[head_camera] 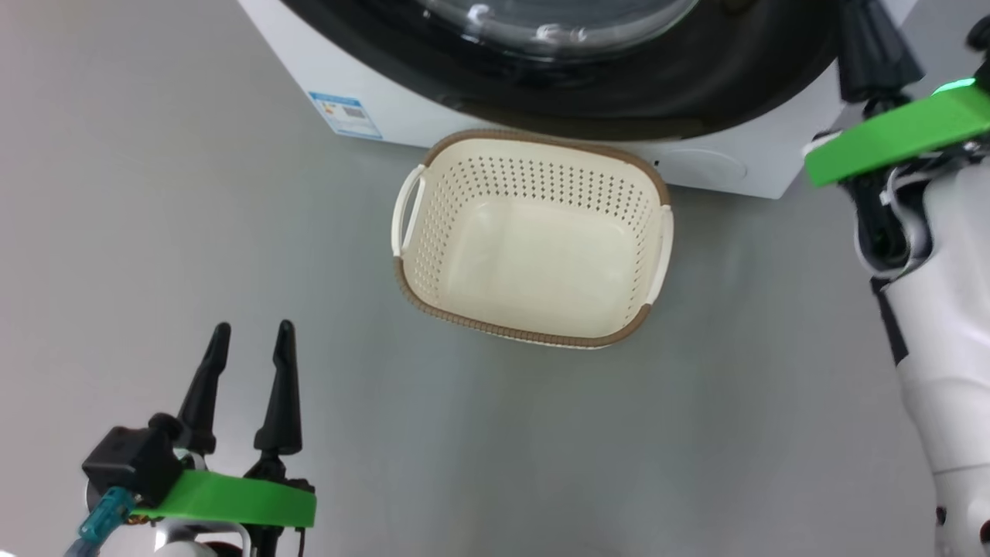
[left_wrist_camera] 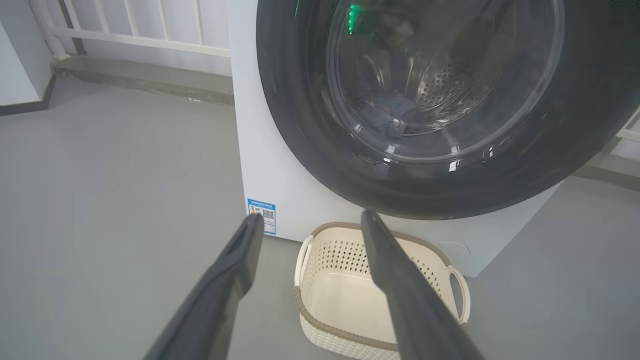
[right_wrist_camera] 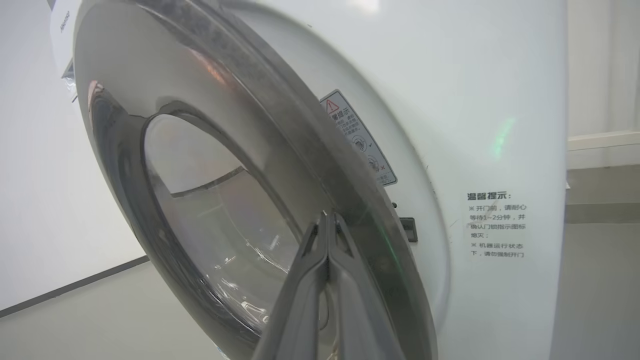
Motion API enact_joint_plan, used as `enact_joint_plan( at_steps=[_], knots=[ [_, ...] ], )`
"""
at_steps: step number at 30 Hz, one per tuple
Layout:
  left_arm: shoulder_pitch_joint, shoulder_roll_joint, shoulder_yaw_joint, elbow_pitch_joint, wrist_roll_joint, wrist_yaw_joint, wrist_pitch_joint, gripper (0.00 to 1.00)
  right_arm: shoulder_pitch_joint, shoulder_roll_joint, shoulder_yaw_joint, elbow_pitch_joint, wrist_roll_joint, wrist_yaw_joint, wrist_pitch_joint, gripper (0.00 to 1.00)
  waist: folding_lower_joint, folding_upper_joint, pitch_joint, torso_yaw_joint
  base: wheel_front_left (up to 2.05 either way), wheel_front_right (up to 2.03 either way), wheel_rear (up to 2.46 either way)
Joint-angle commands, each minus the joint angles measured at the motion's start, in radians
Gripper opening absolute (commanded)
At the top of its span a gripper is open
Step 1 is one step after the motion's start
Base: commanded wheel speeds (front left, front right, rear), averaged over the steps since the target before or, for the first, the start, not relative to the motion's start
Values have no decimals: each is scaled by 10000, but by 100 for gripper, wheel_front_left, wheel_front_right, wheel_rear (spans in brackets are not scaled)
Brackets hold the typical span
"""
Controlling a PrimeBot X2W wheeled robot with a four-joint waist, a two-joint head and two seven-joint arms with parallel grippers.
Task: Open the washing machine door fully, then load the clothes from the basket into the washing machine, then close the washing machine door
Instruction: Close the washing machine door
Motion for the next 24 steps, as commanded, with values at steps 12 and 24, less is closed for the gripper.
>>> enact_joint_plan(
  at_steps=[12,24],
  knots=[
    [-571,140,-50,-463,-279,-15,-65,100,-1674,276,-1203,227,-723,14,-48,0,0,0,658,551,0,0,0],
    [-661,139,19,-210,-212,-15,-65,100,-1468,467,-890,207,-984,14,-48,0,0,0,567,401,0,0,0]
  ],
)
